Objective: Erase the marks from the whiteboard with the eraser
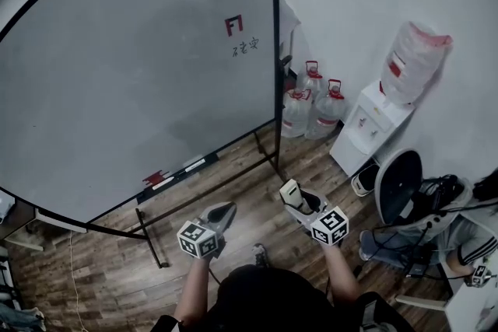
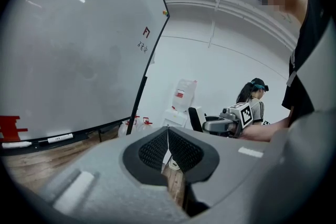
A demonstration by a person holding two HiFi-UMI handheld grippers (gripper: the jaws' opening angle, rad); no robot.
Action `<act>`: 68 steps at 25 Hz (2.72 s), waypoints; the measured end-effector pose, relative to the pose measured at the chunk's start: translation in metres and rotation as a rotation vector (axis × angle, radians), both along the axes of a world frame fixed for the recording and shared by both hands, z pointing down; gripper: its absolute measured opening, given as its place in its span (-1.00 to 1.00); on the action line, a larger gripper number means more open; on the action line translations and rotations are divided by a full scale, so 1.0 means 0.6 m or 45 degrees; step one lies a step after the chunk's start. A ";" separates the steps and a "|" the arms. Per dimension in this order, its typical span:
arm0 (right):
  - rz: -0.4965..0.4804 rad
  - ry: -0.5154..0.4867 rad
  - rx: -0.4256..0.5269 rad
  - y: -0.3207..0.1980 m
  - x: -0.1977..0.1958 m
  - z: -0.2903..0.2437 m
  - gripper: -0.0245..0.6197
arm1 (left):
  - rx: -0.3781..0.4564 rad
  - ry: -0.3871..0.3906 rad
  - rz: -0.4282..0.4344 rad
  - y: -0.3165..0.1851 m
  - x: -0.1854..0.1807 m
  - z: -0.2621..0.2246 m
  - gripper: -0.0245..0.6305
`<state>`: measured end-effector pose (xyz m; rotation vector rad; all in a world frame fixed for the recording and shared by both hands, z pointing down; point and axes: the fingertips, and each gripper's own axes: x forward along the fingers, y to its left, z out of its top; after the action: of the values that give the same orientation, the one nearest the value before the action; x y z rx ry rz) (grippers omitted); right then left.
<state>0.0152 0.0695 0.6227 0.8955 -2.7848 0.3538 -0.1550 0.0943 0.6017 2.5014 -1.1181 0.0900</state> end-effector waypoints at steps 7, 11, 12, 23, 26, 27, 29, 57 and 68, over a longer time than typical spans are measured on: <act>0.029 0.010 -0.030 -0.042 -0.022 0.014 -0.13 | -0.028 -0.003 0.040 -0.050 -0.021 0.027 -0.89; 0.030 0.037 -0.023 -0.074 -0.040 0.014 -0.13 | -0.021 0.015 0.037 -0.086 -0.045 0.024 -0.89; 0.030 0.042 -0.018 -0.080 -0.044 0.014 -0.13 | -0.019 0.017 0.038 -0.092 -0.050 0.025 -0.89; 0.018 0.070 0.005 -0.153 -0.054 0.013 -0.13 | -0.009 0.000 0.041 -0.163 -0.064 0.022 -0.89; -0.005 0.073 0.006 -0.181 -0.043 0.010 -0.13 | -0.007 -0.005 0.031 -0.183 -0.050 0.019 -0.89; -0.017 0.073 0.006 -0.192 -0.040 0.009 -0.13 | -0.008 -0.008 0.022 -0.191 -0.045 0.019 -0.89; -0.054 0.076 0.007 -0.216 -0.035 0.009 -0.13 | -0.011 -0.009 -0.013 -0.207 -0.039 0.021 -0.89; -0.370 -0.010 0.049 -0.470 0.053 -0.021 -0.13 | -0.020 -0.031 -0.378 -0.367 0.073 0.023 -0.89; -0.294 -0.052 0.219 -0.585 -0.021 -0.117 -0.13 | 0.005 -0.022 -0.343 -0.457 0.008 0.006 -0.89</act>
<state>0.0024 -0.2814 0.5525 0.5941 -2.9505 0.0987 -0.1504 -0.1798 0.6054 2.3321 -1.4504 0.0339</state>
